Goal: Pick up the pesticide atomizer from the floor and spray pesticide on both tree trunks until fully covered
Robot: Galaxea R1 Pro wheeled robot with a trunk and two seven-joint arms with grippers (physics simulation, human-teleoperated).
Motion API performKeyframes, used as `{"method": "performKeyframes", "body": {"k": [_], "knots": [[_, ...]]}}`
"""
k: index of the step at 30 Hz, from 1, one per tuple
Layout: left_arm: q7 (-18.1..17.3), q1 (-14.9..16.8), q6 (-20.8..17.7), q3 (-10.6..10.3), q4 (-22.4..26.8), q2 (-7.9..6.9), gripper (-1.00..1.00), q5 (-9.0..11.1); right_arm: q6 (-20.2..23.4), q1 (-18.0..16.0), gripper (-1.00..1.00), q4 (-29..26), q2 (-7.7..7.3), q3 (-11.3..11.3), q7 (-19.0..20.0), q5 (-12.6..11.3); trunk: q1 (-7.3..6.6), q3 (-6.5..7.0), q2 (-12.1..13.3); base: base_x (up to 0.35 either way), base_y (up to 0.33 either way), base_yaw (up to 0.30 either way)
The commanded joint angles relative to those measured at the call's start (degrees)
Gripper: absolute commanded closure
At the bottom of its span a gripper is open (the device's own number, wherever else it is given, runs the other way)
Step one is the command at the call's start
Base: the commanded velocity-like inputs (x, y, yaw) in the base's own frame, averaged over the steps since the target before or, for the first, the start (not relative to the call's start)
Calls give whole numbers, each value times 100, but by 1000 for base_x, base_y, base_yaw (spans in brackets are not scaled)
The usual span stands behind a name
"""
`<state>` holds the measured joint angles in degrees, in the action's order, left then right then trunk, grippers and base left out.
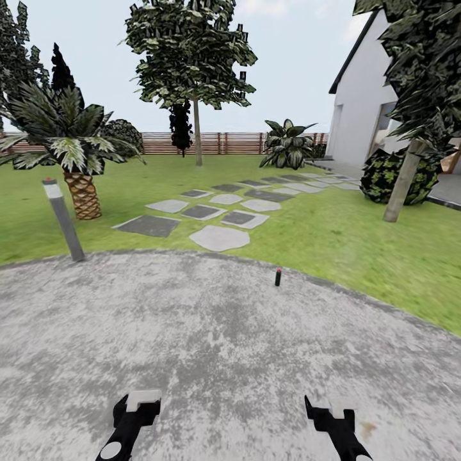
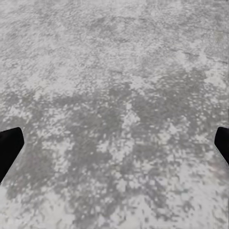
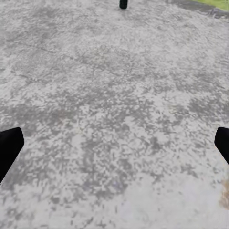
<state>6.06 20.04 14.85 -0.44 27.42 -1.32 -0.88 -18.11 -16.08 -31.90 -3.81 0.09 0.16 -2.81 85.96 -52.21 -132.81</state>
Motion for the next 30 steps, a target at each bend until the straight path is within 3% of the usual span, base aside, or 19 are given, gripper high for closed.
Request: {"method": "performKeyframes", "body": {"k": [1, 17, 30], "knots": [[0, 0, 0, 0, 0, 0, -100, 0, 0, 0, -100, 0, 1, 0, 0, 0, 0, 0, 0, 339, 0, 0], [0, 0, 0, 0, 0, 0, -100, -1, 0, 0, -100, 0, -1, 0, -7, 0, 0, 0, 0, 339, -23, -11], [0, 0, -8, 0, 0, 0, -100, 0, 0, 0, -100, 0, 0, 0, -7, 0, 0, 0, 0, 335, -91, -217]]}}
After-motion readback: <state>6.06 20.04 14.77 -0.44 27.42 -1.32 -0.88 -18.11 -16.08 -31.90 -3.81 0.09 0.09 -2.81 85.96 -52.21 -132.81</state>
